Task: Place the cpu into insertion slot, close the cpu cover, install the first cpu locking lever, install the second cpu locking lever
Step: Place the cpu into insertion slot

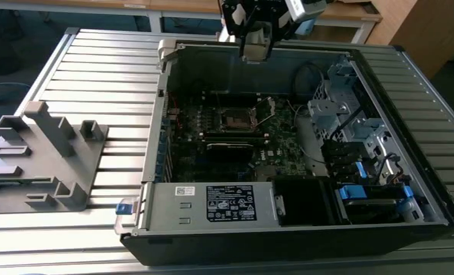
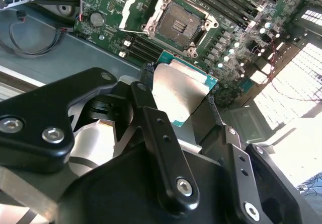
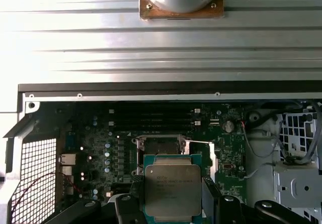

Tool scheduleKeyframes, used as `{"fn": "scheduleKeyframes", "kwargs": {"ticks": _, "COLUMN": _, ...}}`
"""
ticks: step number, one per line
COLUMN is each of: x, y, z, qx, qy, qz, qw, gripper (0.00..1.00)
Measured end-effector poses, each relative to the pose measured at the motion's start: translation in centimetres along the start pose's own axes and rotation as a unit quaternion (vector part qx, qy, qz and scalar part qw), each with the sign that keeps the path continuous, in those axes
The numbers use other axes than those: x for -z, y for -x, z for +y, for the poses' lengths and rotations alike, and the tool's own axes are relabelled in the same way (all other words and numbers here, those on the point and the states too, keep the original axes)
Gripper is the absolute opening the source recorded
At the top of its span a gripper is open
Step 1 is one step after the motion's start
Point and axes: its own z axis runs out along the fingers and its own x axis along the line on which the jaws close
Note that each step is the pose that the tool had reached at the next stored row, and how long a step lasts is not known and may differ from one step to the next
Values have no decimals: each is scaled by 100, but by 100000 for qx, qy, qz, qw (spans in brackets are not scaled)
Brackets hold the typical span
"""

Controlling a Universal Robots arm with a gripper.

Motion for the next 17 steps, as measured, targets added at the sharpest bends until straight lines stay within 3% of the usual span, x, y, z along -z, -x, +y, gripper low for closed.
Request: {"fn": "scheduleKeyframes", "kwargs": {"ticks": 17, "x": -42, "y": 1, "z": -4, "qx": 0, "qy": -8, "qz": 5, "qw": 100000, "gripper": 54}}
